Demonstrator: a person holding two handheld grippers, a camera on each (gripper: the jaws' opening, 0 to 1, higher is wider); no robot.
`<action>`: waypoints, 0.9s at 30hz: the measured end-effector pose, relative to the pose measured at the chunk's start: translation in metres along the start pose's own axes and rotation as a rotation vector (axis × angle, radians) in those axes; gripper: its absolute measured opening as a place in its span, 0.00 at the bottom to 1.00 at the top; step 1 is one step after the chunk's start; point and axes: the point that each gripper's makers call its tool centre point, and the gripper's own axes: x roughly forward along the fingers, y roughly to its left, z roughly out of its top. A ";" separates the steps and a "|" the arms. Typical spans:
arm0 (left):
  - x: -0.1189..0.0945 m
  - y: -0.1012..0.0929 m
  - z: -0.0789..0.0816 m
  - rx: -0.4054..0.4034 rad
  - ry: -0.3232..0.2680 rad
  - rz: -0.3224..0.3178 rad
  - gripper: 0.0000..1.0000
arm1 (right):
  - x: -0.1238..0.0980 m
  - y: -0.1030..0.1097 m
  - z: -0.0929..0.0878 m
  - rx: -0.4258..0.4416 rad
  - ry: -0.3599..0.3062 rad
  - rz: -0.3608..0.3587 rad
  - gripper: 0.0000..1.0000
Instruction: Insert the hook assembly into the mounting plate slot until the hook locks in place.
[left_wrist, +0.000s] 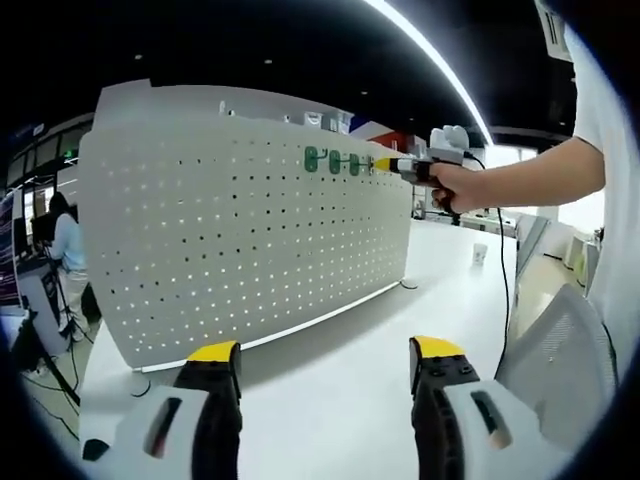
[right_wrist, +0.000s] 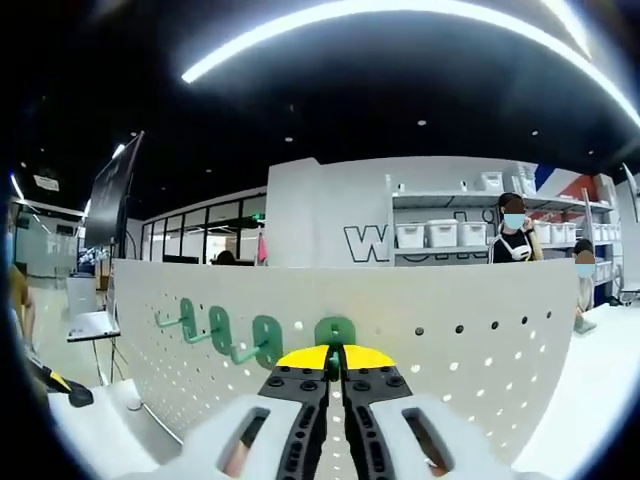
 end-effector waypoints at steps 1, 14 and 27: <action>0.000 0.000 0.000 -0.001 -0.001 0.001 0.70 | 0.000 0.000 0.000 0.002 -0.001 -0.002 0.01; -0.002 0.000 0.003 -0.006 -0.012 0.006 0.69 | 0.001 0.000 -0.002 -0.004 -0.036 -0.067 0.01; -0.003 0.002 0.003 -0.009 -0.019 0.014 0.69 | 0.001 -0.001 -0.004 0.014 -0.052 -0.148 0.01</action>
